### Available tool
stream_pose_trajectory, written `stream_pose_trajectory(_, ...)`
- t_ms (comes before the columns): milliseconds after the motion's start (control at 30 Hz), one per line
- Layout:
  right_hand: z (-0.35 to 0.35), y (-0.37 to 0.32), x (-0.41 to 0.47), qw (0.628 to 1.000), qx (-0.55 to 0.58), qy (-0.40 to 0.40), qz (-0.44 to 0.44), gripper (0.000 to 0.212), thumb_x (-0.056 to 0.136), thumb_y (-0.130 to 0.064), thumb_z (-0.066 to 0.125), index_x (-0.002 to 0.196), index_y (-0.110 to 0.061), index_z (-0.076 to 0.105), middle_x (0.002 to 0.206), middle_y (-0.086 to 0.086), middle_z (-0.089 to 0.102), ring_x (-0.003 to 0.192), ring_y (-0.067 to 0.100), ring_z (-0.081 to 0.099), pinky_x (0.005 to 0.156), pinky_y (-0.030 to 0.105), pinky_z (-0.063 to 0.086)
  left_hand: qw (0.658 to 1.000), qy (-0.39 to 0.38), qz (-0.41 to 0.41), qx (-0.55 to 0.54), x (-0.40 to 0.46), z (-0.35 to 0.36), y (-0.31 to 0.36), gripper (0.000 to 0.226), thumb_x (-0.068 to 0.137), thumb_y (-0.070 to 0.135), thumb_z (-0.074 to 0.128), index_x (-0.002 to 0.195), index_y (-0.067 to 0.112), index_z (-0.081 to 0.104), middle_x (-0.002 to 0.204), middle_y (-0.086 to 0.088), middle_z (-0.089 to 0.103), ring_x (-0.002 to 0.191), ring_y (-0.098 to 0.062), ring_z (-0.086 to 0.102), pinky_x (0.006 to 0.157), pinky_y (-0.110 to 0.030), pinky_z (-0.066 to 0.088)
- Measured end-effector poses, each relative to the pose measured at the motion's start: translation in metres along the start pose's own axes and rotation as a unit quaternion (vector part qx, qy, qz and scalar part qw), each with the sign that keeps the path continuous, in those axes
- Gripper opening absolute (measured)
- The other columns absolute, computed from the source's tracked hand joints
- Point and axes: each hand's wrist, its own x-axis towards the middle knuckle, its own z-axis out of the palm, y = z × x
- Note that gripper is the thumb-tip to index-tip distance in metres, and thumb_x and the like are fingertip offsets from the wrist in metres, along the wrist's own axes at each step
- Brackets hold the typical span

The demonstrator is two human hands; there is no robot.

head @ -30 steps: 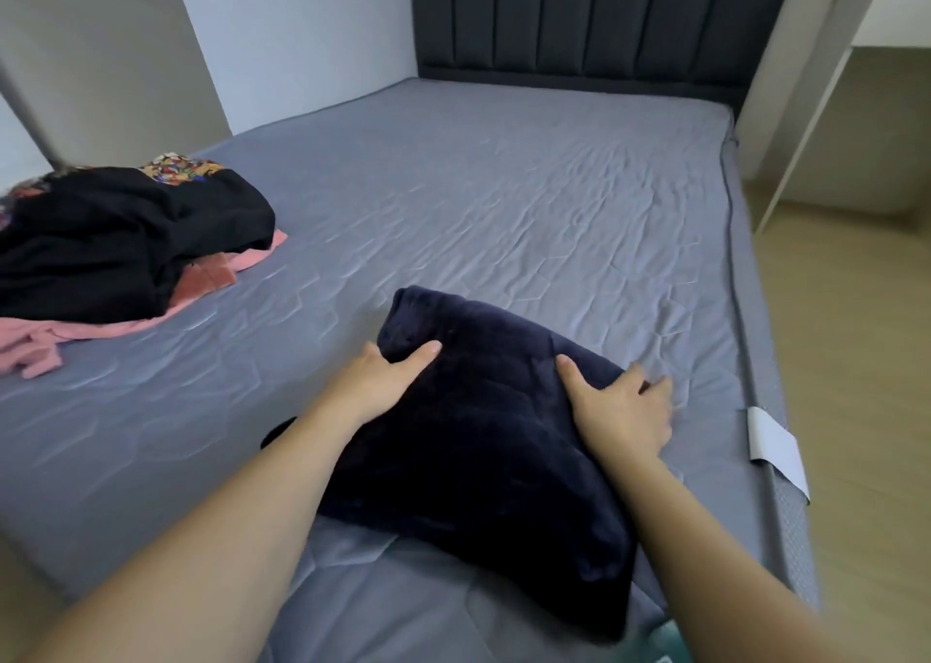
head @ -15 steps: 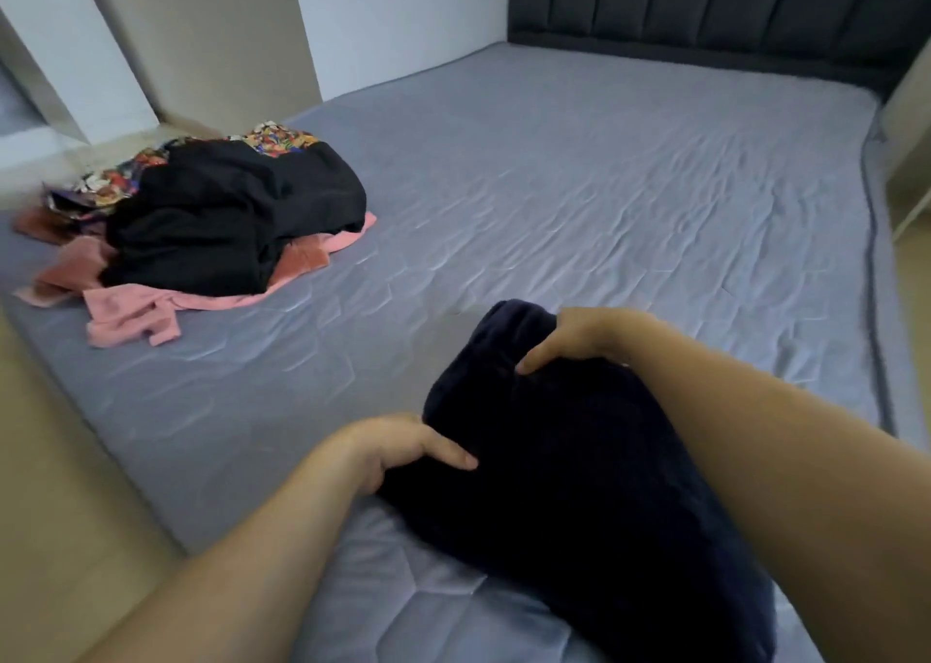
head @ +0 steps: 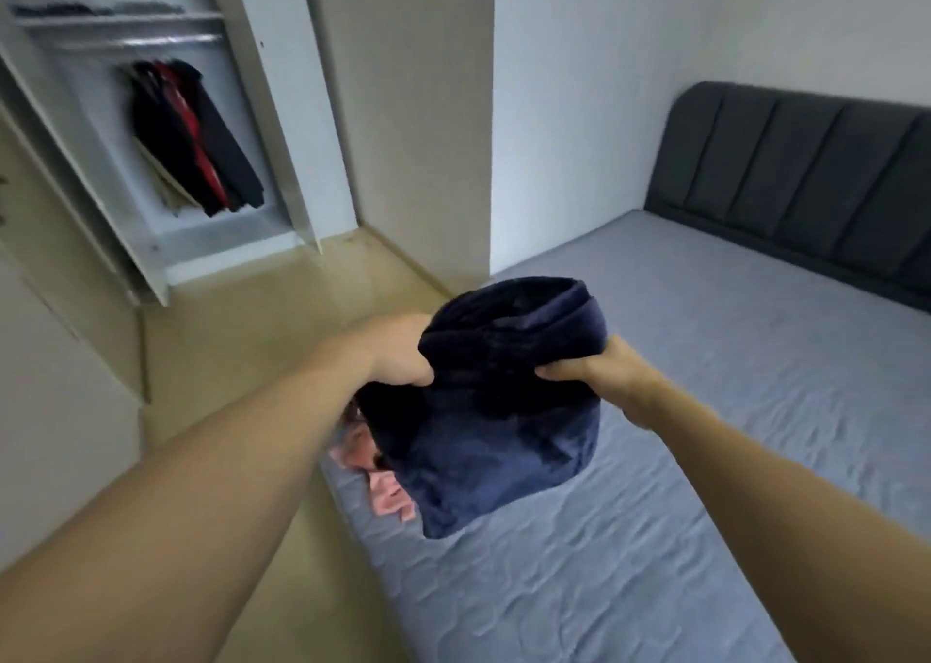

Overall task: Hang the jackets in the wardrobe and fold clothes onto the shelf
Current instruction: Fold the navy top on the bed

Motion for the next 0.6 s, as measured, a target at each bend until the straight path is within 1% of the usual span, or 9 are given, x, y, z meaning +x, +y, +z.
stream_pose_trajectory(100, 0.045, -0.144, -0.006, 0.993, -0.031, -0.078, -0.086, 0.051, 0.066, -0.023, 0.09, 0.111, -0.03, 0.068, 0.104, -0.01, 0.074, 0.095, 0.006, 0.069, 0.079, 0.024, 0.055, 0.993, 0.087, -0.031, 0.067, -0.047, -0.134, -0.027, 0.019, 0.065, 0.03, 0.059, 0.083, 0.026, 0.058, 0.082, 0.005, 0.065, 0.078, -0.022, 0.063, 0.074, -0.041, 0.056)
stream_pose_trajectory(167, 0.081, -0.221, -0.004, 0.983, -0.031, -0.117, -0.137, 0.047, 0.07, -0.022, 0.086, 0.113, -0.03, 0.068, 0.106, -0.009, 0.073, 0.098, 0.008, 0.069, 0.082, 0.023, 0.055, 0.98, 0.143, -0.053, 0.128, -0.075, -0.207, -0.05, 0.01, 0.07, 0.026, 0.056, 0.081, 0.025, 0.057, 0.08, 0.005, 0.063, 0.076, -0.021, 0.061, 0.067, -0.038, 0.054)
stream_pose_trajectory(200, 0.101, -0.254, -0.001, 0.978, -0.022, -0.129, -0.164, 0.044, 0.073, -0.019, 0.084, 0.113, -0.027, 0.068, 0.107, -0.007, 0.073, 0.1, 0.011, 0.069, 0.084, 0.026, 0.055, 0.972, 0.169, -0.062, 0.15, -0.089, -0.239, -0.063, 0.009, 0.072, 0.024, 0.055, 0.081, 0.025, 0.056, 0.079, 0.006, 0.062, 0.075, -0.02, 0.059, 0.063, -0.035, 0.05)
stream_pose_trajectory(267, 0.14, -0.308, 0.007, 0.966, 0.015, -0.142, -0.215, 0.039, 0.079, -0.014, 0.078, 0.115, -0.02, 0.068, 0.11, 0.0, 0.073, 0.102, 0.017, 0.069, 0.086, 0.031, 0.055, 0.958, 0.216, -0.08, 0.17, -0.116, -0.294, -0.092, 0.016, 0.071, 0.022, 0.053, 0.087, 0.025, 0.054, 0.078, 0.007, 0.06, 0.07, -0.016, 0.056, 0.055, -0.03, 0.041)
stream_pose_trajectory(300, 0.159, -0.329, 0.014, 0.961, 0.048, -0.141, -0.234, 0.036, 0.081, -0.013, 0.076, 0.115, -0.018, 0.067, 0.11, 0.003, 0.073, 0.102, 0.019, 0.069, 0.084, 0.031, 0.056, 0.952, 0.237, -0.087, 0.174, -0.126, -0.317, -0.108, 0.022, 0.071, 0.022, 0.053, 0.093, 0.025, 0.05, 0.079, 0.007, 0.06, 0.068, -0.015, 0.055, 0.053, -0.029, 0.038)
stream_pose_trajectory(367, 0.196, -0.362, 0.03, 0.952, 0.106, -0.14, -0.25, 0.033, 0.082, -0.015, 0.075, 0.114, -0.016, 0.068, 0.109, 0.005, 0.073, 0.101, 0.022, 0.07, 0.078, 0.028, 0.057, 0.94, 0.27, -0.096, 0.183, -0.142, -0.353, -0.141, 0.031, 0.072, 0.021, 0.053, 0.099, 0.032, 0.044, 0.076, 0.007, 0.058, 0.064, -0.013, 0.053, 0.049, -0.027, 0.034)
stream_pose_trajectory(433, 0.231, -0.387, 0.05, 0.945, 0.141, -0.144, -0.258, 0.031, 0.082, -0.016, 0.075, 0.112, -0.015, 0.069, 0.108, 0.007, 0.073, 0.1, 0.024, 0.07, 0.075, 0.028, 0.057, 0.928, 0.297, -0.105, 0.199, -0.148, -0.378, -0.173, 0.027, 0.072, 0.02, 0.053, 0.094, 0.031, 0.044, 0.072, 0.007, 0.057, 0.062, -0.014, 0.052, 0.048, -0.027, 0.03)
stream_pose_trajectory(533, 0.279, -0.413, 0.09, 0.94, 0.166, -0.151, -0.256, 0.027, 0.083, -0.015, 0.075, 0.109, -0.016, 0.07, 0.107, 0.007, 0.073, 0.098, 0.026, 0.071, 0.077, 0.034, 0.058, 0.912, 0.327, -0.126, 0.213, -0.136, -0.402, -0.222, 0.022, 0.07, 0.019, 0.054, 0.085, 0.031, 0.042, 0.068, 0.007, 0.056, 0.061, -0.014, 0.051, 0.059, -0.031, 0.034)
stream_pose_trajectory(600, 0.31, -0.425, 0.125, 0.939, 0.175, -0.149, -0.255, 0.029, 0.083, -0.016, 0.075, 0.112, -0.015, 0.069, 0.107, 0.008, 0.073, 0.099, 0.027, 0.07, 0.081, 0.039, 0.057, 0.902, 0.342, -0.139, 0.224, -0.116, -0.414, -0.26, 0.023, 0.069, 0.02, 0.054, 0.085, 0.031, 0.041, 0.068, 0.007, 0.055, 0.06, -0.014, 0.051, 0.065, -0.033, 0.034)
